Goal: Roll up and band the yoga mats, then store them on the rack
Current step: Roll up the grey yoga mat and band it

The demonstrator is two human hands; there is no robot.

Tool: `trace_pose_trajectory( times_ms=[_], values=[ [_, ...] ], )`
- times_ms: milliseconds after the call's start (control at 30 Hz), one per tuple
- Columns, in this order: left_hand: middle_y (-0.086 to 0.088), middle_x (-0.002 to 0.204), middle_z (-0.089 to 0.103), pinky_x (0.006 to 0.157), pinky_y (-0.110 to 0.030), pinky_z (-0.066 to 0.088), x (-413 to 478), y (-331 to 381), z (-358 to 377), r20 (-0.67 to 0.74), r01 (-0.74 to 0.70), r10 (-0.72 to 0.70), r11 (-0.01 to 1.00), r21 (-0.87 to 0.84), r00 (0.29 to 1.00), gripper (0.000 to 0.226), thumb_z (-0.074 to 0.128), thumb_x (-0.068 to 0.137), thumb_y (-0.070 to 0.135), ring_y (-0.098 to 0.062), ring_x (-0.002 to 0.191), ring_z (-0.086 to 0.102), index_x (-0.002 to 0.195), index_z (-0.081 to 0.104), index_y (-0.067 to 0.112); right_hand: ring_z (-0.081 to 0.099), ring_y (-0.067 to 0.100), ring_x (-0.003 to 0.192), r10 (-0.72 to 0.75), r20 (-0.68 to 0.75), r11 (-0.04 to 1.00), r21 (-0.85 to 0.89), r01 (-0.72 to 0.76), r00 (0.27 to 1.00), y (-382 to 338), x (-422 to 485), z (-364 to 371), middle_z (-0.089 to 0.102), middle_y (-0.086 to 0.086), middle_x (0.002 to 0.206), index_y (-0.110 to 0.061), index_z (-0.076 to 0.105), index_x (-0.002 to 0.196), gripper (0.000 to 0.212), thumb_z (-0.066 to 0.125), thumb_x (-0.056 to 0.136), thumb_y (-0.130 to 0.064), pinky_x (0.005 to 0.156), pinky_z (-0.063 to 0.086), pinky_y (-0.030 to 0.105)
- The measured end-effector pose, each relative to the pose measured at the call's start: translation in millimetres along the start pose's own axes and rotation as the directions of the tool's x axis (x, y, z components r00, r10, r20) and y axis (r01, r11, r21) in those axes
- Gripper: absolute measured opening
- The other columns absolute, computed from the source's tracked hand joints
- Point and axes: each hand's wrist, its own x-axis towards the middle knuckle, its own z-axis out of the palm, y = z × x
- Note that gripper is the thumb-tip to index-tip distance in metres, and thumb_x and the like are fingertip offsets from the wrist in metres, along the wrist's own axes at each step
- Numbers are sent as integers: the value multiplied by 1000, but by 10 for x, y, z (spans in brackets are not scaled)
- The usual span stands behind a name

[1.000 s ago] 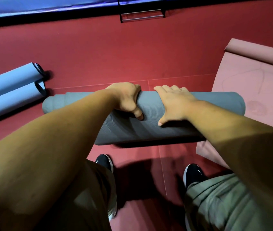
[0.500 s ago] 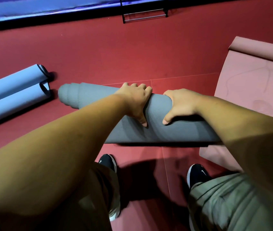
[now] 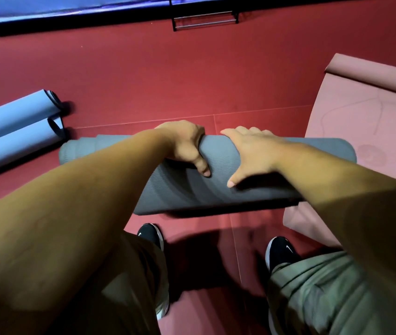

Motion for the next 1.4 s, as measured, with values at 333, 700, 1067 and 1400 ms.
trace_pose_trajectory(
  times_ms=[333,700,1067,1400],
  values=[
    [6,117,66,96,-47,56,-39,25,19,53,-32,32,999,0,998,101,78,47,86,-26,108,64,129,55,33,60,26,112,11,8,990,141,-12,1000,10,36,-62,58,-11,118,-46,47,131,106,84,39,-83,95,51,48],
    [6,124,61,96,-44,53,-76,33,100,37,-100,94,978,182,995,115,83,35,89,-25,115,59,127,49,31,68,9,99,-5,203,916,393,-77,979,25,0,-130,70,-17,113,-42,60,124,85,95,51,-69,85,56,35],
    [13,104,71,88,-36,54,-93,-223,19,120,25,-9,991,-133,993,78,96,48,70,-13,98,66,111,67,34,44,33,141,-32,63,999,-2,32,997,-177,48,28,40,0,156,-30,12,165,153,80,41,-91,114,39,52],
    [7,110,67,90,-38,50,-119,-145,-35,159,-20,28,998,-54,987,85,88,59,77,-24,105,63,125,61,29,61,25,108,-48,1,996,80,47,999,-138,47,-29,57,-11,114,-42,47,124,102,79,39,-88,91,54,48]
  ],
)
